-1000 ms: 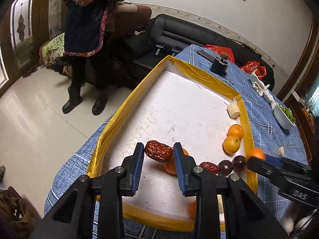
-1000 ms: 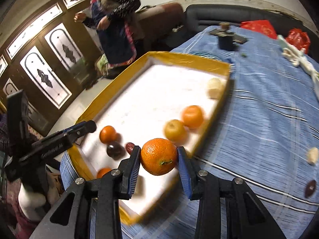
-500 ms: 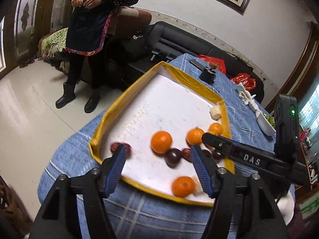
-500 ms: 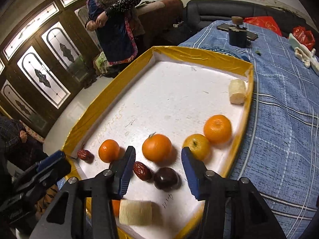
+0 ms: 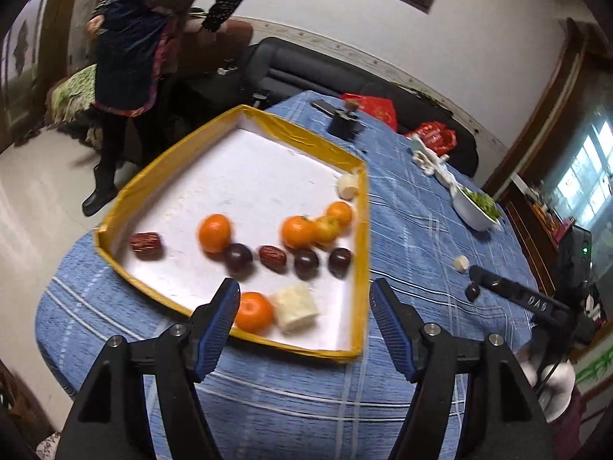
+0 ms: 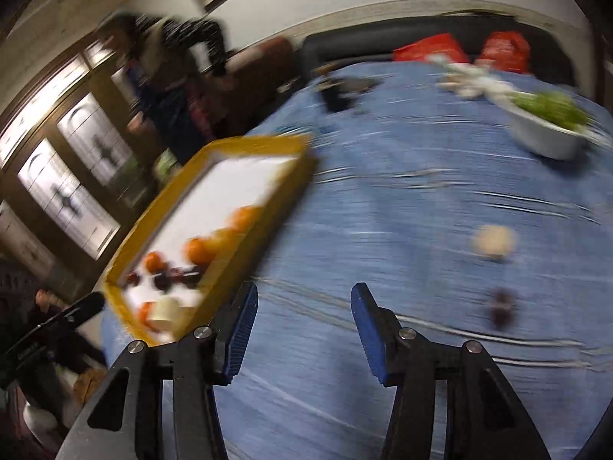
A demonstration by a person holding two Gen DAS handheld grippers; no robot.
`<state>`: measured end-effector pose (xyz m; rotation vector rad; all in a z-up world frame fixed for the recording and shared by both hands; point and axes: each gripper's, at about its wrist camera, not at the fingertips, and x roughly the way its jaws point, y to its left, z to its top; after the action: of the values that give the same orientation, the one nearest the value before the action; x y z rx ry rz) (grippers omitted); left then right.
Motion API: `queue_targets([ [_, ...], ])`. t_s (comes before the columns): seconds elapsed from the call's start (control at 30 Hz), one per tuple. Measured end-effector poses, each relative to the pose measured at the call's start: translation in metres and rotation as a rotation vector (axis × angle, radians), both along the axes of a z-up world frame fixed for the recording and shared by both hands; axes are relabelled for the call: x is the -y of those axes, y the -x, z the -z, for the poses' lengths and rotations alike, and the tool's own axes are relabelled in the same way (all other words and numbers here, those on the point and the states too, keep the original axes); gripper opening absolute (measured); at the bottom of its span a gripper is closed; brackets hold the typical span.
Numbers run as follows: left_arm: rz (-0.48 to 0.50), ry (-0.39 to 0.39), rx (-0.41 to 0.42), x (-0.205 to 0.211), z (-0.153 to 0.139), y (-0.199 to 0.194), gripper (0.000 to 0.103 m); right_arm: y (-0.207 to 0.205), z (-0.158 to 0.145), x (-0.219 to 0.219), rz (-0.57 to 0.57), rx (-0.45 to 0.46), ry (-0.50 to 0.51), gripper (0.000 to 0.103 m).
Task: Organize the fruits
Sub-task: 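Return to the fruit and close the right tool on a dark plum, then grasp the round white yam slice with the left tool while the right tool holds the plum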
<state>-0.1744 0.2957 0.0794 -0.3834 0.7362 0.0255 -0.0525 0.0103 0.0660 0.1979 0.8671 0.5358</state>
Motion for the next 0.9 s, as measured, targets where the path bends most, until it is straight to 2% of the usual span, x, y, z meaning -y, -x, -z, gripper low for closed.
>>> queue_targets([
  [0.13, 0.049, -0.011, -0.019, 0.027, 0.003, -0.016, 0.072, -0.008, 0.004, 0.073, 0.147, -0.014, 0.037, 0.056],
  [0.23, 0.092, -0.020, -0.039, 0.051, 0.007, -0.026, 0.072, -0.015, 0.009, 0.097, 0.184, -0.037, 0.039, 0.057],
  [0.37, 0.131, -0.057, -0.062, 0.079, 0.008, -0.032, 0.072, -0.021, 0.020, 0.084, 0.136, -0.031, 0.107, 0.056],
  [0.43, 0.137, -0.072, -0.069, 0.086, 0.008, -0.033, 0.072, -0.026, 0.029, 0.071, 0.104, -0.025, 0.148, 0.051],
  [0.53, 0.139, -0.106, -0.080, 0.098, 0.009, -0.036, 0.073, -0.030, 0.041, 0.063, 0.072, -0.029, 0.153, 0.047],
  [0.67, 0.162, -0.133, -0.095, 0.117, 0.014, -0.048, 0.073, -0.036, 0.051, 0.063, 0.088, -0.022, 0.191, 0.046],
  [0.77, 0.191, -0.137, -0.104, 0.133, 0.020, -0.058, 0.073, -0.037, 0.053, 0.063, 0.102, -0.005, 0.225, 0.033],
  [0.8, 0.199, -0.138, -0.109, 0.137, 0.021, -0.060, 0.073, -0.038, 0.053, 0.064, 0.096, -0.006, 0.207, 0.028],
  [0.9, 0.222, -0.157, -0.108, 0.147, 0.022, -0.070, 0.073, -0.036, 0.048, 0.070, 0.124, 0.007, 0.199, 0.027],
])
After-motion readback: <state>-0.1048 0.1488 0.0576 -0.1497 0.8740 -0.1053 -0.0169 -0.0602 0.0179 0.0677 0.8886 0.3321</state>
